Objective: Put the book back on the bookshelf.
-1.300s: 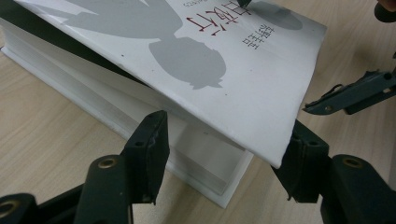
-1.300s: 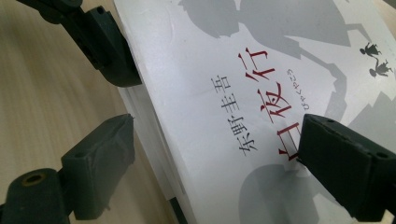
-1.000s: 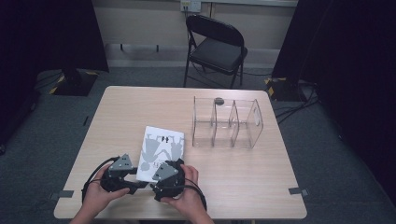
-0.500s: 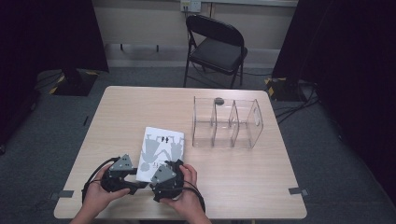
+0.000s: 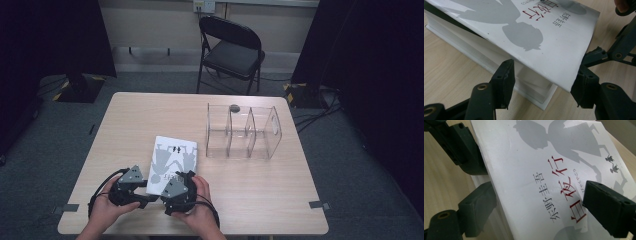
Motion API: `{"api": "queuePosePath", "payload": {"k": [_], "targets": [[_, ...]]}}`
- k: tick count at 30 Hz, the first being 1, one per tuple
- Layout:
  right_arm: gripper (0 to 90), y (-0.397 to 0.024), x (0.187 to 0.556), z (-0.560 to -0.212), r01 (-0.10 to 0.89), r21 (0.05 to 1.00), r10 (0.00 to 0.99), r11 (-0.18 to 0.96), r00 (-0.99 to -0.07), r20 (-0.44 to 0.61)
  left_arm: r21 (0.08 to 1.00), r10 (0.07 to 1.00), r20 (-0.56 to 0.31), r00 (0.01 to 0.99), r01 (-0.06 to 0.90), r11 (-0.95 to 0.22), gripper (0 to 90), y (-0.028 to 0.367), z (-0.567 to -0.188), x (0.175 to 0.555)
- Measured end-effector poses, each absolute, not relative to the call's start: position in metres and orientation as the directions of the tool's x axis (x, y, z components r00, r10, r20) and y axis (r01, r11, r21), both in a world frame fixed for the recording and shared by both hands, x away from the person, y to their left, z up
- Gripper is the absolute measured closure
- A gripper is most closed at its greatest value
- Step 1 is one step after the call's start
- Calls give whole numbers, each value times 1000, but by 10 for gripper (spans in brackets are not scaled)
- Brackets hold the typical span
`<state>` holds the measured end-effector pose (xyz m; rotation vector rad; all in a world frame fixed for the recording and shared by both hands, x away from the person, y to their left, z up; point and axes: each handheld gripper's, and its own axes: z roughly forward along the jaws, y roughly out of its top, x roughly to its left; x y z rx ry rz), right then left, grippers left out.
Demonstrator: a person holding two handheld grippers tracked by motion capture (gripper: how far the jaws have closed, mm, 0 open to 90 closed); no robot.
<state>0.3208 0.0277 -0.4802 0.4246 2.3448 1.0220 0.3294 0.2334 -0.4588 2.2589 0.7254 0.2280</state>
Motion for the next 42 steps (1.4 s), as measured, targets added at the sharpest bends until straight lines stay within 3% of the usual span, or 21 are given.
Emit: {"api": "queuePosePath", "payload": {"k": [13, 30, 36, 42], "targets": [[95, 29, 317, -486, 18, 731, 460, 682, -787, -411, 702, 567, -55, 822, 436, -564, 422, 231, -457, 328], [167, 22, 321, -480, 56, 777, 496, 627, -798, -343, 705, 565, -49, 823, 430, -564, 428, 231, -453, 328], [103, 25, 318, -485, 26, 763, 481, 646, -790, -380, 703, 566, -57, 822, 435, -562, 429, 230, -453, 328], [114, 22, 319, -488, 14, 787, 489, 616, -791, -368, 698, 561, -54, 826, 433, -571, 431, 231, -453, 329]]}}
